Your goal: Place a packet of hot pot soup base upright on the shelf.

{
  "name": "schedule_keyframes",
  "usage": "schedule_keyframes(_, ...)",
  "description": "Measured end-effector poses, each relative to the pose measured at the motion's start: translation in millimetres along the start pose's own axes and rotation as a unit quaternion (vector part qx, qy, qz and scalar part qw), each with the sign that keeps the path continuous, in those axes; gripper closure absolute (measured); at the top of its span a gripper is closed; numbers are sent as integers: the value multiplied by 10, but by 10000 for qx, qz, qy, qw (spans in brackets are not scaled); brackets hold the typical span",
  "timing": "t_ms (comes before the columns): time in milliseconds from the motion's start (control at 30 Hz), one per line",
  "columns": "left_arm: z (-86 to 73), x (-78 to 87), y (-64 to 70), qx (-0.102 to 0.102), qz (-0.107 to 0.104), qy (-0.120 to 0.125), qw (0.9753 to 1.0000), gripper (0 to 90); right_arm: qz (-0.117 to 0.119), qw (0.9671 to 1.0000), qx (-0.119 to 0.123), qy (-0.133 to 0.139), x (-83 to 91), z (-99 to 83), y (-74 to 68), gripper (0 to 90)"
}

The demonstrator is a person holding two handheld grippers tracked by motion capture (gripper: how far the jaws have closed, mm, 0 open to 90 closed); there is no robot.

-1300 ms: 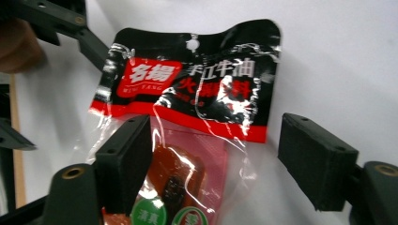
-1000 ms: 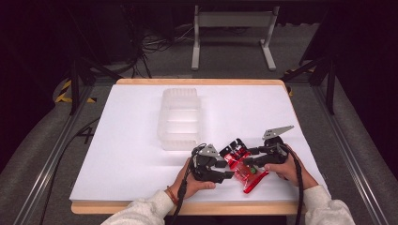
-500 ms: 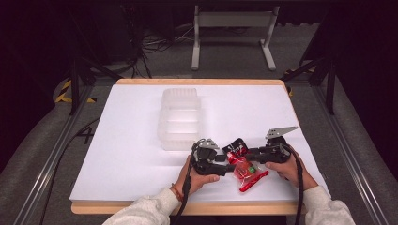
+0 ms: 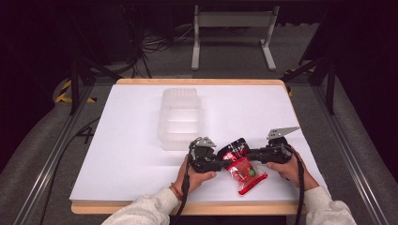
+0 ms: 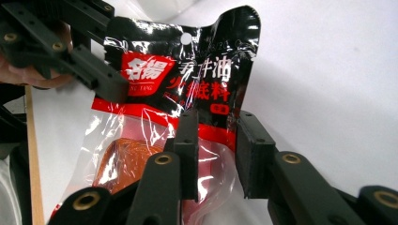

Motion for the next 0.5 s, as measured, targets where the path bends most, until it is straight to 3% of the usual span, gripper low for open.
schedule_keyframes(100,36,43,59,-320,-33,114,9994,843,33,10000,5,93,15,13,-11,684)
schedule_keyframes(167,47,55,94,-446,-95,144,9989,880,84,9998,14,152,24,21,-16,676)
schedule_keyframes(233,59,60,120,-568,-107,195,9981,893,123,9997,6,197,32,29,-23,661)
schedule_keyframes(333,73,80,138,-685,-193,230,9972,895,90,9996,-56,260,54,43,-13,535)
schedule_keyframes(433,114,118,181,-836,-243,316,9957,895,205,9992,-115,329,80,42,-1,505)
schedule_keyframes(500,133,139,198,-910,-228,336,9950,896,340,9986,-102,395,100,47,-13,550)
Point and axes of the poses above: each handheld gripper's, and its own axes: x roughly backward along the jaws, z roughly out of its top, y roughly to its right, the point moved 3 cm from there along -x, roughly forward along the jaws, and after that the axes turned 2 degrees about -y, right-handed, at the moved point
